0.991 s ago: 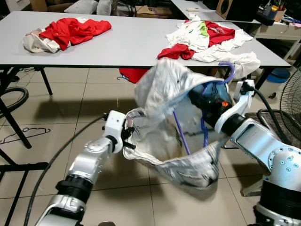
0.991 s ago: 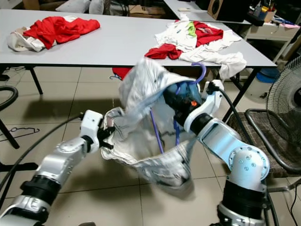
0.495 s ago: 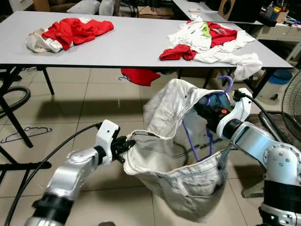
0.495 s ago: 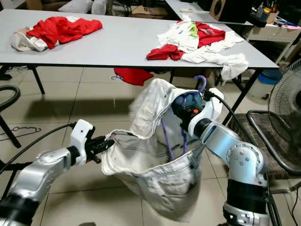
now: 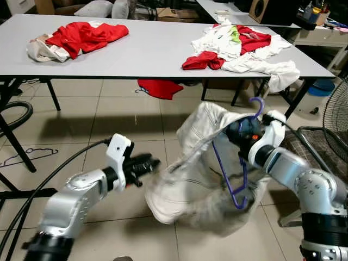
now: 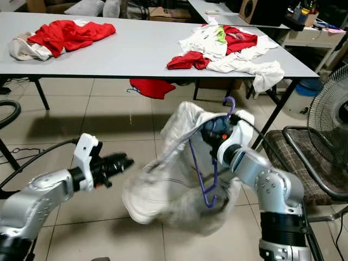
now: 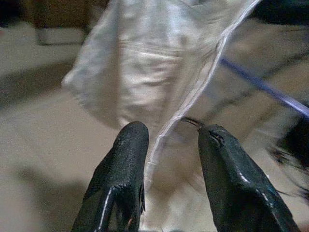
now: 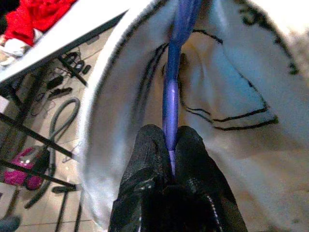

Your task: Hang hanger

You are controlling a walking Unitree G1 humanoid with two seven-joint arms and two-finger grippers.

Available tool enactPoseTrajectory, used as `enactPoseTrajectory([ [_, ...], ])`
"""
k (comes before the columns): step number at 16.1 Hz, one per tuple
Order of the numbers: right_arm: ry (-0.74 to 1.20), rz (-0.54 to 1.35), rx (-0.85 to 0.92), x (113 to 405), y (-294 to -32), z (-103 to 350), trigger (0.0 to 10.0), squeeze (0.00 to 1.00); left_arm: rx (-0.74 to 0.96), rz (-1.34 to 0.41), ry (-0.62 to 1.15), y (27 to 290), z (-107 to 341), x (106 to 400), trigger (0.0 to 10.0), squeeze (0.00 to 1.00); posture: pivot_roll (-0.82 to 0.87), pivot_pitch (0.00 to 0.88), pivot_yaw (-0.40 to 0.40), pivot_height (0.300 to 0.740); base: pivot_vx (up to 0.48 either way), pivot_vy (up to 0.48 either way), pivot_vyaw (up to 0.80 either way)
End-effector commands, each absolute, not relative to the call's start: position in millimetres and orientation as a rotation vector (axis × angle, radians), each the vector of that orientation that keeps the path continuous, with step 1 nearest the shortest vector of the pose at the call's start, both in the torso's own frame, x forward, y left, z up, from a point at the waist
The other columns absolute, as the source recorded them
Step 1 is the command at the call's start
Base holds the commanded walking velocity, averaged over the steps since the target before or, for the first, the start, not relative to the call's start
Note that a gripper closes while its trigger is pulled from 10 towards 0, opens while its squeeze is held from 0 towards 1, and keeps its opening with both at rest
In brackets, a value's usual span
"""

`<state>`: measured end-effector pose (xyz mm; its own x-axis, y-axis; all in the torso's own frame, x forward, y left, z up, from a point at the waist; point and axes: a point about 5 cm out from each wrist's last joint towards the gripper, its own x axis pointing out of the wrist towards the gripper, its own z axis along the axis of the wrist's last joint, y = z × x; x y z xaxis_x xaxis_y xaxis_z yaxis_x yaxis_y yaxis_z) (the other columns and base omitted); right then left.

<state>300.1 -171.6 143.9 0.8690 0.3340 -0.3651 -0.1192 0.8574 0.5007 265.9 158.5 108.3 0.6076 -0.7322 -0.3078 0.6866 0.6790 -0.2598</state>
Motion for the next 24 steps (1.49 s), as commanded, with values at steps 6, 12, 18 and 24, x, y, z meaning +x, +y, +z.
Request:
enactPoseTrajectory([
  [6,0.448,0.16,0.299,287.4,-186.1,134.2,10.0,0.0,-0.041,-0.582,0.16,161.7,145.3,280.7,10.0,0.24,0.03,0.0,-0.066,0.74,0.0,0.0,0.0],
  [12,0.305,0.143,0.226,274.9,-182.6,136.3,10.0,0.0,0.026,-0.286,0.086,161.5,150.5,267.2,10.0,0.0,0.04,0.0,-0.021,0.74,0.0,0.0,0.67],
  [18,0.202,0.264,0.198,280.4,-178.7,147.5,10.0,0.0,0.091,-0.218,0.046,164.2,154.6,269.5,10.0,0.0,0.06,0.0,-0.064,0.74,0.0,0.0,0.8],
  [24,0.145,0.325,0.121,300.3,-196.0,160.6,10.0,0.0,0.157,-0.279,0.027,188.6,180.5,280.3,10.0,0.0,0.07,0.0,-0.079,0.74,0.0,0.0,0.8],
])
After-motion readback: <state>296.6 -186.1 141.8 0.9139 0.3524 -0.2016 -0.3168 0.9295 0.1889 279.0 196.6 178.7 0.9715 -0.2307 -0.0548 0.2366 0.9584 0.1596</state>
